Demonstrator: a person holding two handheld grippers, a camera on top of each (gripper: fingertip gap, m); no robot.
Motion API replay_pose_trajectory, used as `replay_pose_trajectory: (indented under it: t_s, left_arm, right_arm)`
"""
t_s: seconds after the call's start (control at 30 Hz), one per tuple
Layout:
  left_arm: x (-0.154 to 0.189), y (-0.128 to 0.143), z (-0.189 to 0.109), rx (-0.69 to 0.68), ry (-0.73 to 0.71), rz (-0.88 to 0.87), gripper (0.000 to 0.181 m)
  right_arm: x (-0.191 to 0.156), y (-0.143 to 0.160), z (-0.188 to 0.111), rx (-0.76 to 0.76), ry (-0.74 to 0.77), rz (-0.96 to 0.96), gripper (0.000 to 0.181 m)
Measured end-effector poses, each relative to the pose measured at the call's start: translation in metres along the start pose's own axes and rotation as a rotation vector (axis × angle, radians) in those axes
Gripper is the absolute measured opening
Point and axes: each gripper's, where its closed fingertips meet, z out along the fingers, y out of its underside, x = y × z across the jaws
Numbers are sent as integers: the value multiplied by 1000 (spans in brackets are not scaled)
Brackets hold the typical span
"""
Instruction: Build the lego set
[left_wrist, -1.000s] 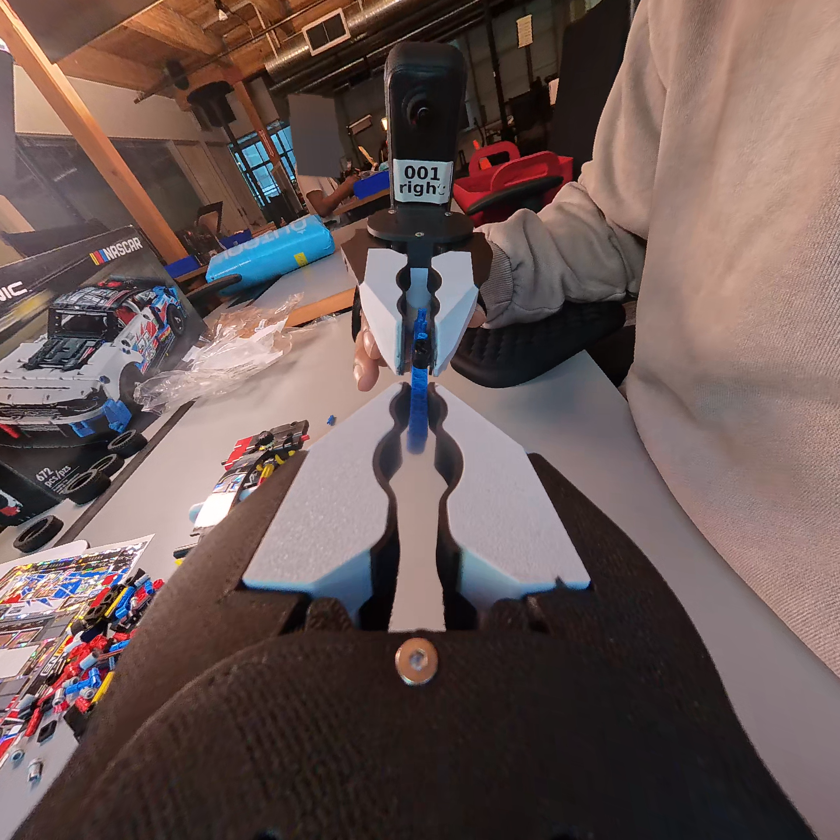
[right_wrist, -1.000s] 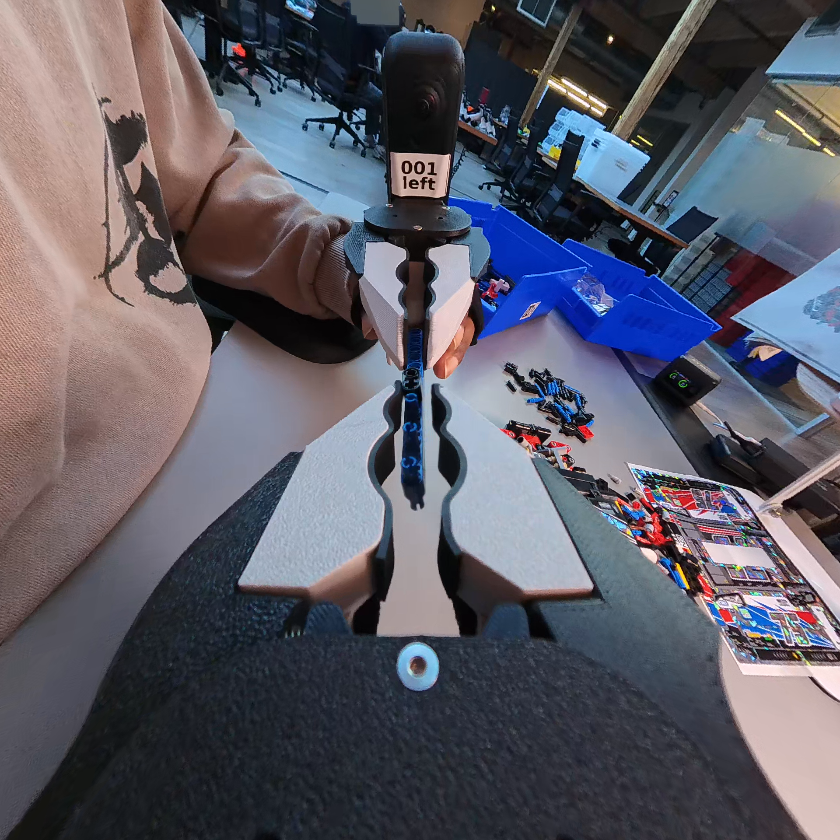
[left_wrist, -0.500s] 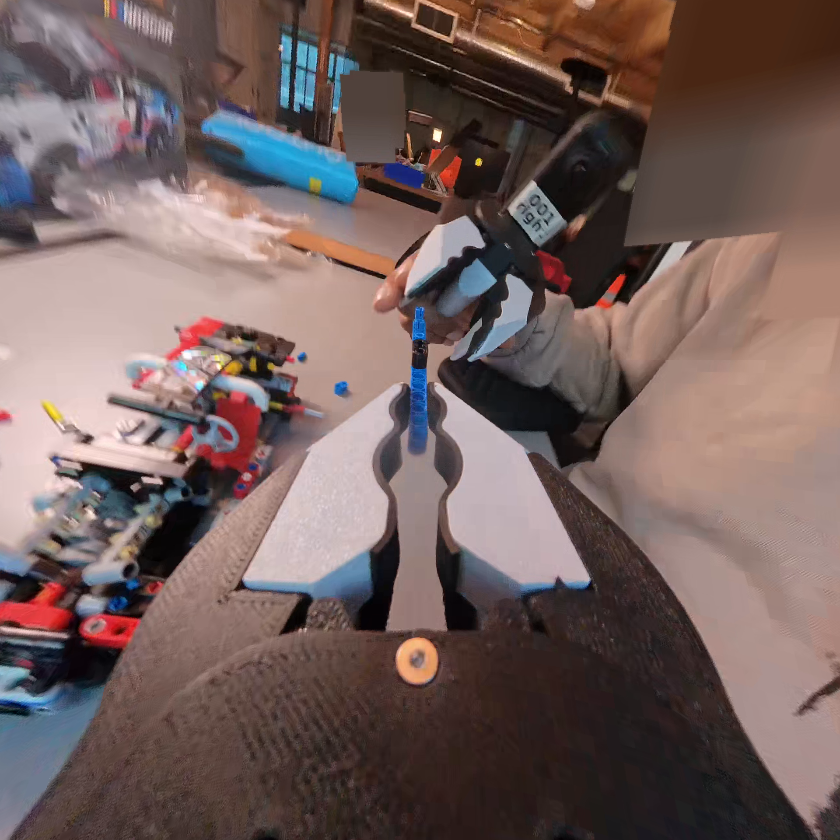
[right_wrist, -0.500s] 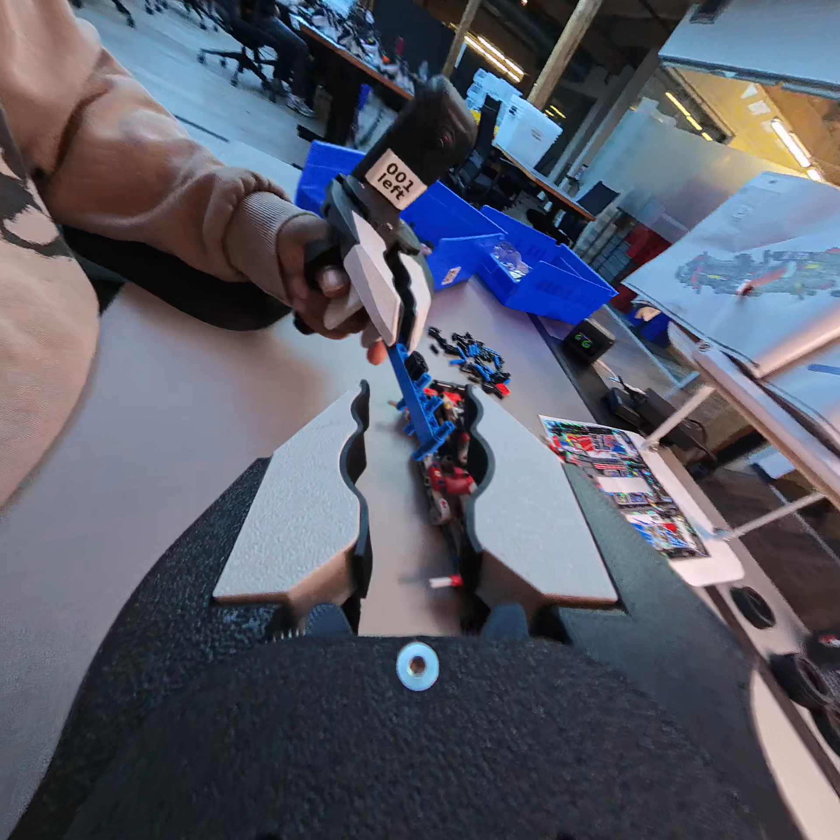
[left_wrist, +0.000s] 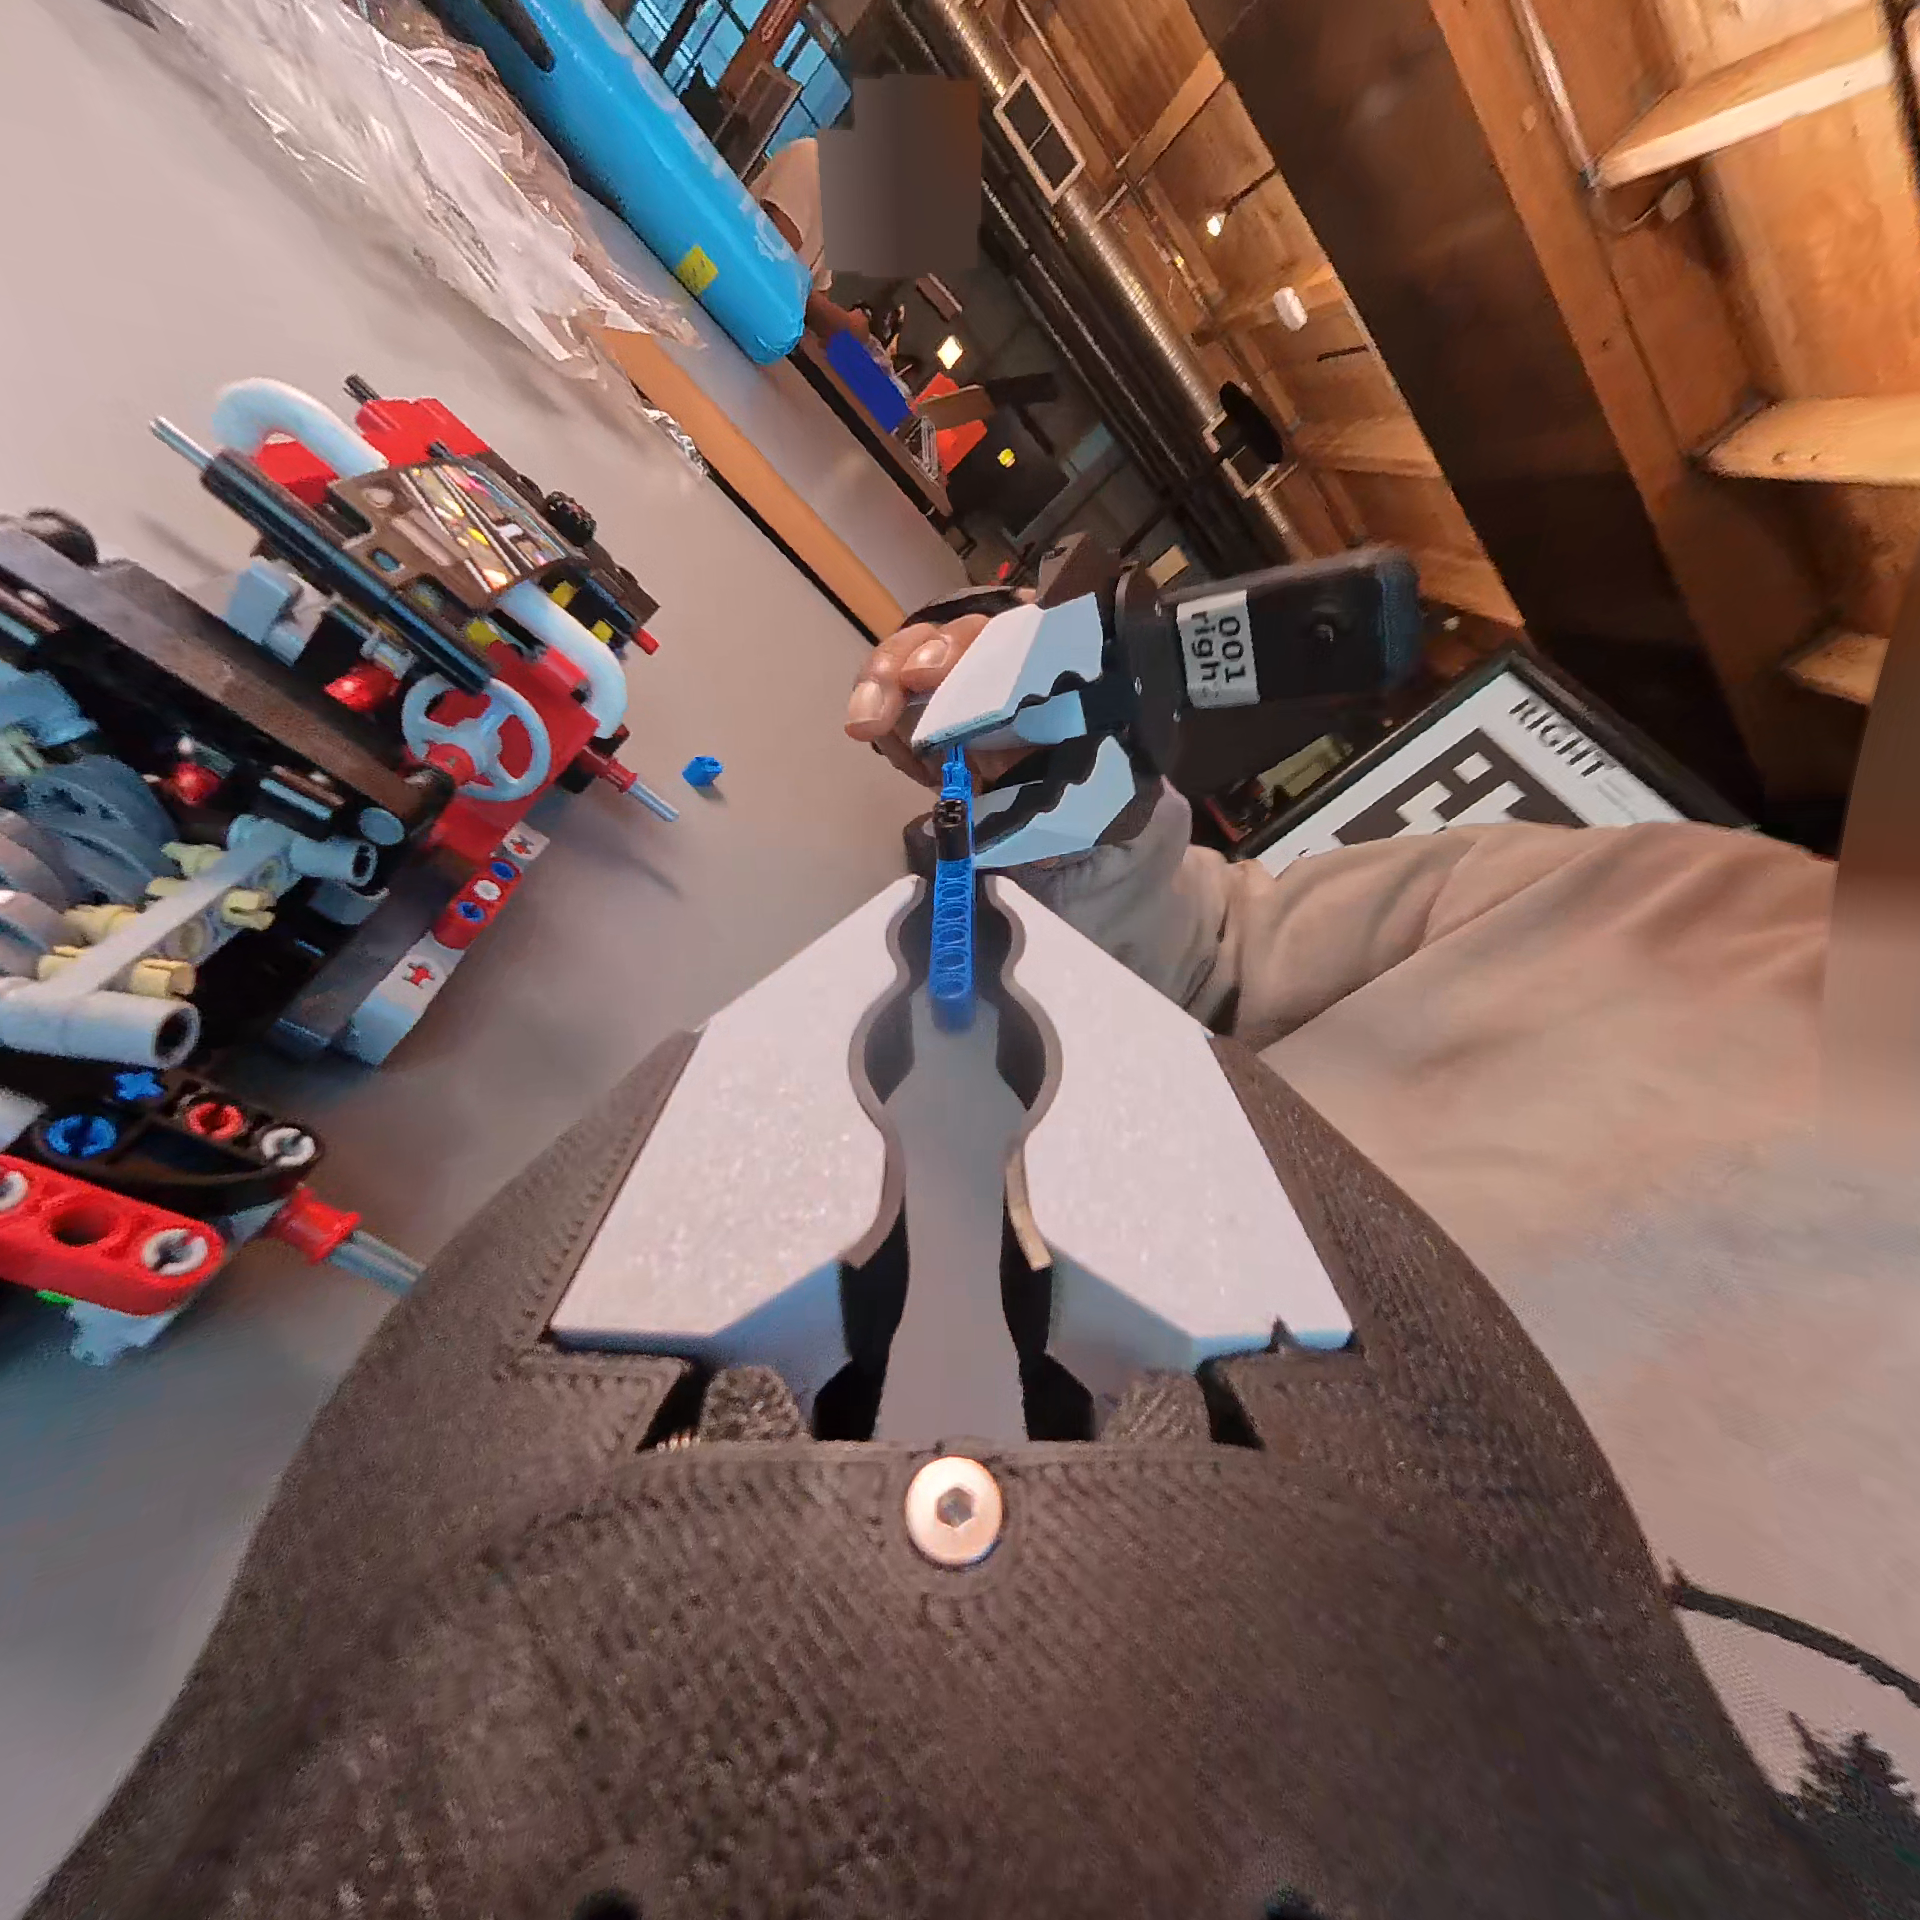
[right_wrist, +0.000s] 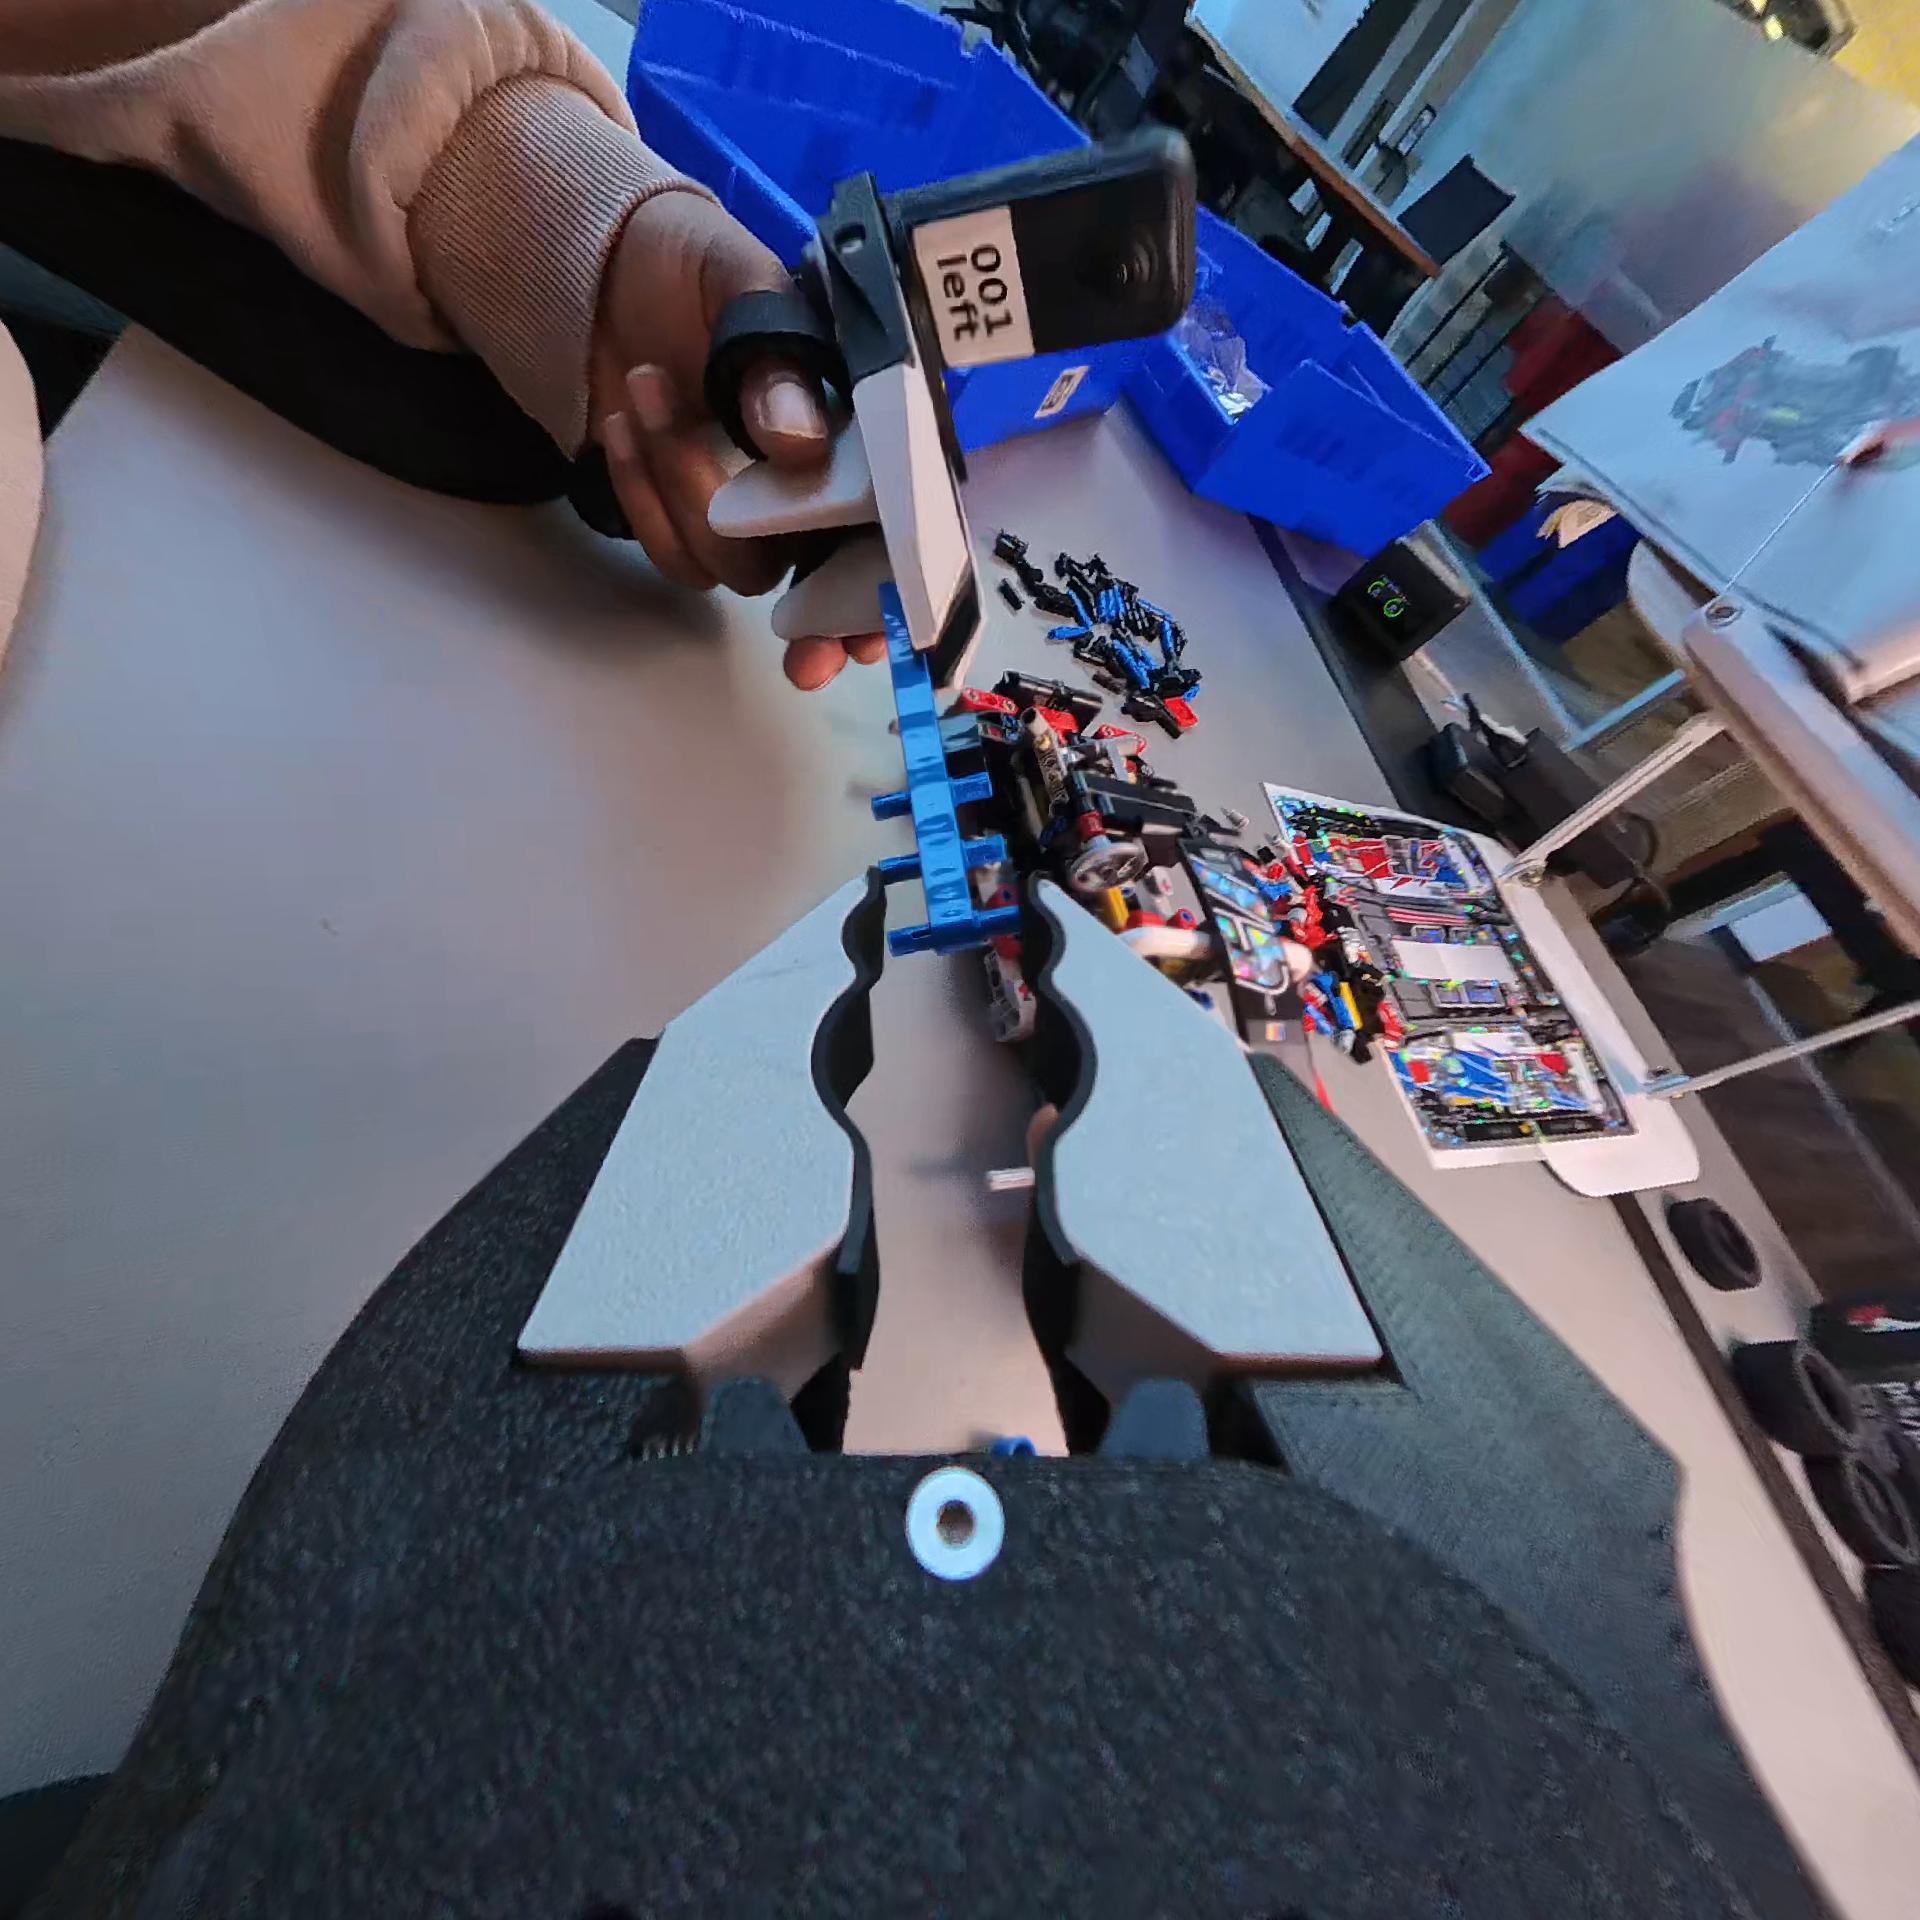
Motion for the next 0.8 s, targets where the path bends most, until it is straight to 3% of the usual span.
replay_pose_trajectory:
  t_s: [0.23, 0.33, 0.5, 0.67, 0.8]
  left_arm:
    - [-18, 30, 0, -257, -217, 380, 13]
    - [-28, 49, 4, -381, -284, 512, 16]
    - [-37, 72, 5, -547, -341, 697, 36]
    - [-46, 83, 2, -644, -399, 803, 31]
    - [-48, 83, 1, -655, -410, 824, 9]
  right_arm:
    - [-24, 37, 1, -137, -217, 280, 23]
    - [-36, 51, 6, -227, -256, 263, 23]
    - [-43, 56, 10, -279, -279, 245, 23]
    - [-47, 60, 11, -297, -295, 240, 23]
    - [-51, 62, 14, -328, -298, 202, 23]
